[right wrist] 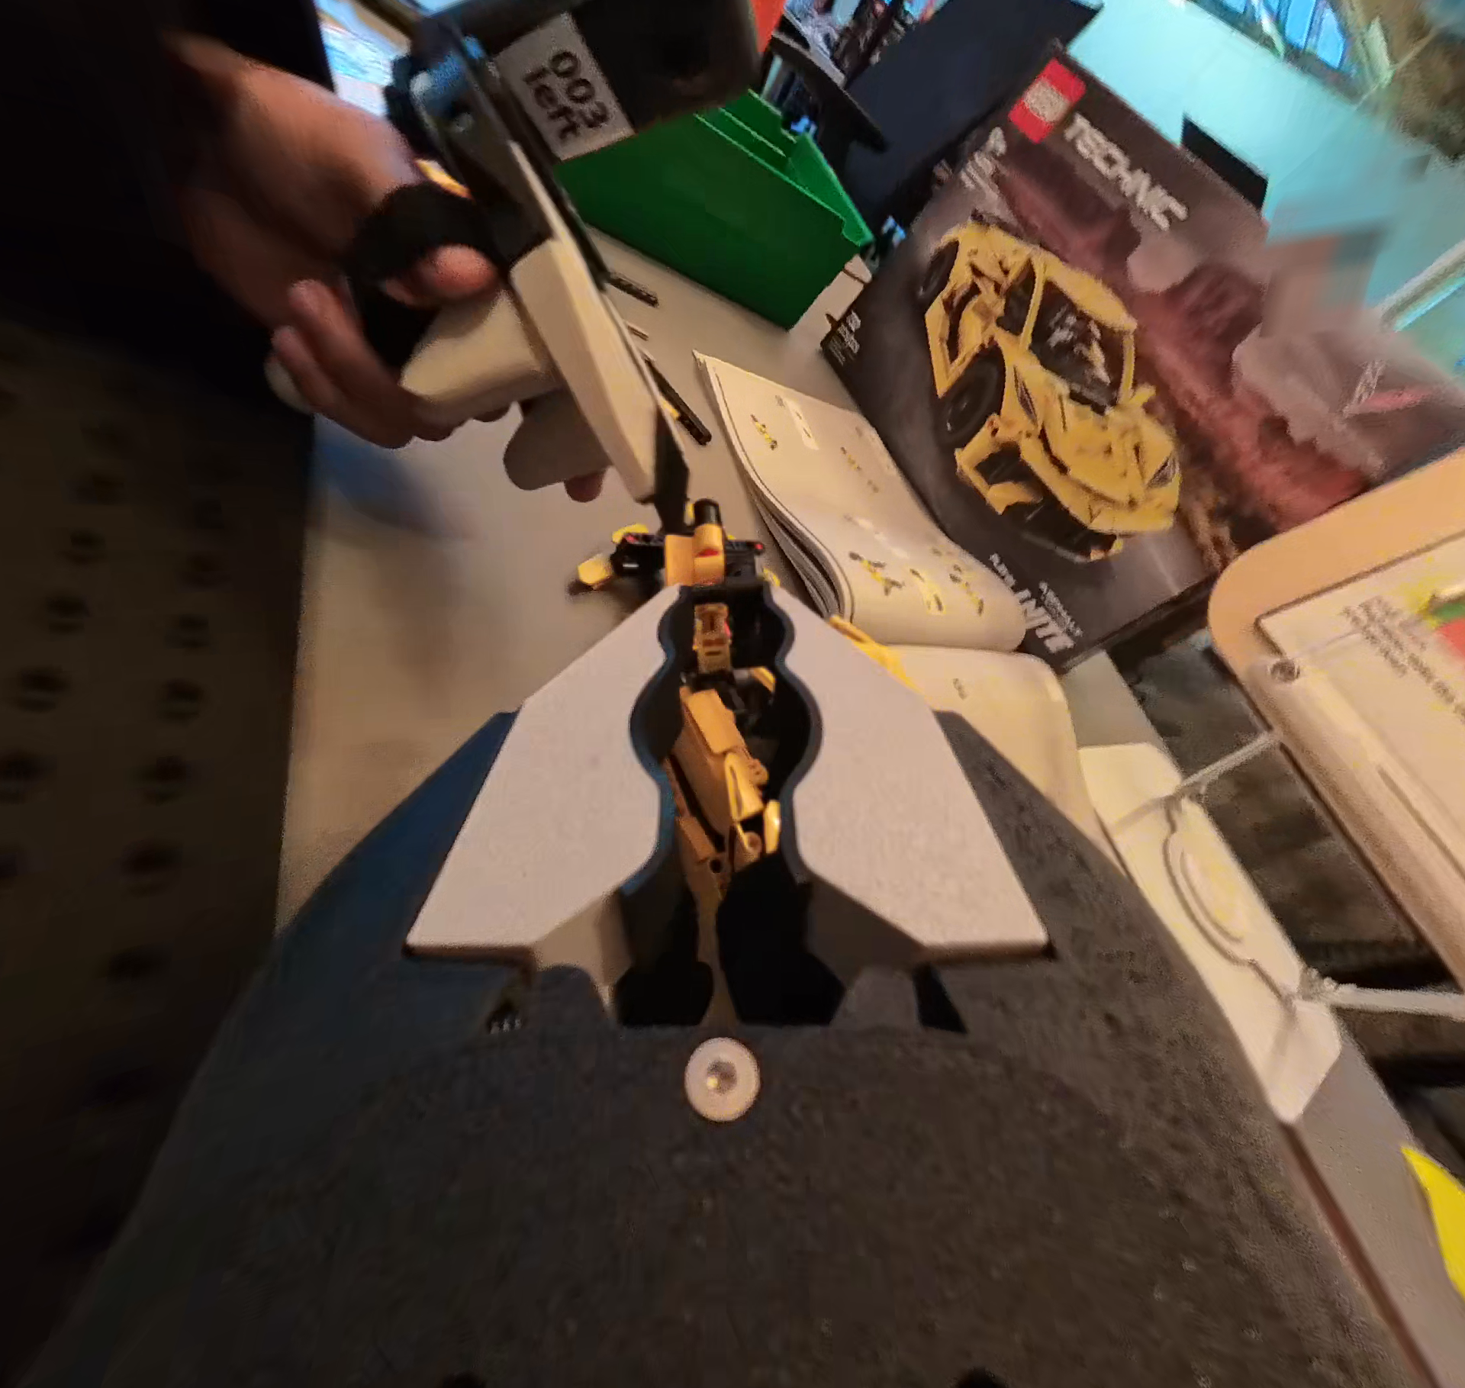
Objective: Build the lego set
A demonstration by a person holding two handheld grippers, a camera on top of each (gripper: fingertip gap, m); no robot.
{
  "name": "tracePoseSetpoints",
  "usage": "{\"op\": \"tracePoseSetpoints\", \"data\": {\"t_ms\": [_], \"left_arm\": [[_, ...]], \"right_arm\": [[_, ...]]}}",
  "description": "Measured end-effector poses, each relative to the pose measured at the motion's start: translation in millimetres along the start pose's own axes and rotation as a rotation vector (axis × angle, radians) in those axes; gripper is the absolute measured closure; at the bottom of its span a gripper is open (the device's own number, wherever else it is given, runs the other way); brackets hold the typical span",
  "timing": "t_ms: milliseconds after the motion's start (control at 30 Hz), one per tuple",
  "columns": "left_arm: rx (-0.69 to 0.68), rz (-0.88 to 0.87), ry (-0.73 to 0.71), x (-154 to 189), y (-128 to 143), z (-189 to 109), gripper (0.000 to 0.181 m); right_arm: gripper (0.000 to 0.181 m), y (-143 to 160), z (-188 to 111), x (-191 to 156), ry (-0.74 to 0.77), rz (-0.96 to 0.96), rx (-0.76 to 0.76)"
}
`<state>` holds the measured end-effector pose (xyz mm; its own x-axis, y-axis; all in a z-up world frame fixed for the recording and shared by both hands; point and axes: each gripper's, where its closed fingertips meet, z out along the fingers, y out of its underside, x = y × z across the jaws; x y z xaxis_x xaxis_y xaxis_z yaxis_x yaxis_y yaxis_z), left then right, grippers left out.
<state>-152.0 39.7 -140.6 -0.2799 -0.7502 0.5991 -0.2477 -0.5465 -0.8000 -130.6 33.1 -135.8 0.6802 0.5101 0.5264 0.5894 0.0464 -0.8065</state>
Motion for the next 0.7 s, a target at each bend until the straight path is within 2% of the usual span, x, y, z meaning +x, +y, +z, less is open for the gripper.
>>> {"op": "tracePoseSetpoints", "data": {"t_ms": [267,467,700], "left_arm": [[-0.013,0.014,0.000,1.4,2.2,2.2,0.154],[-0.015,0.015,0.014,3.5,2.5,2.0,0.165],[-0.029,0.002,0.019,3.7,5.1,3.3,0.165]], "right_arm": [[0.167,-11.6,-0.9,-8.1,0.014,-0.098,0.045],[0.167,-6.0,2.6,-12.6,-0.009,-0.095,0.015],[0.167,-5.2,2.9,-13.5,-0.024,-0.072,0.016]]}}
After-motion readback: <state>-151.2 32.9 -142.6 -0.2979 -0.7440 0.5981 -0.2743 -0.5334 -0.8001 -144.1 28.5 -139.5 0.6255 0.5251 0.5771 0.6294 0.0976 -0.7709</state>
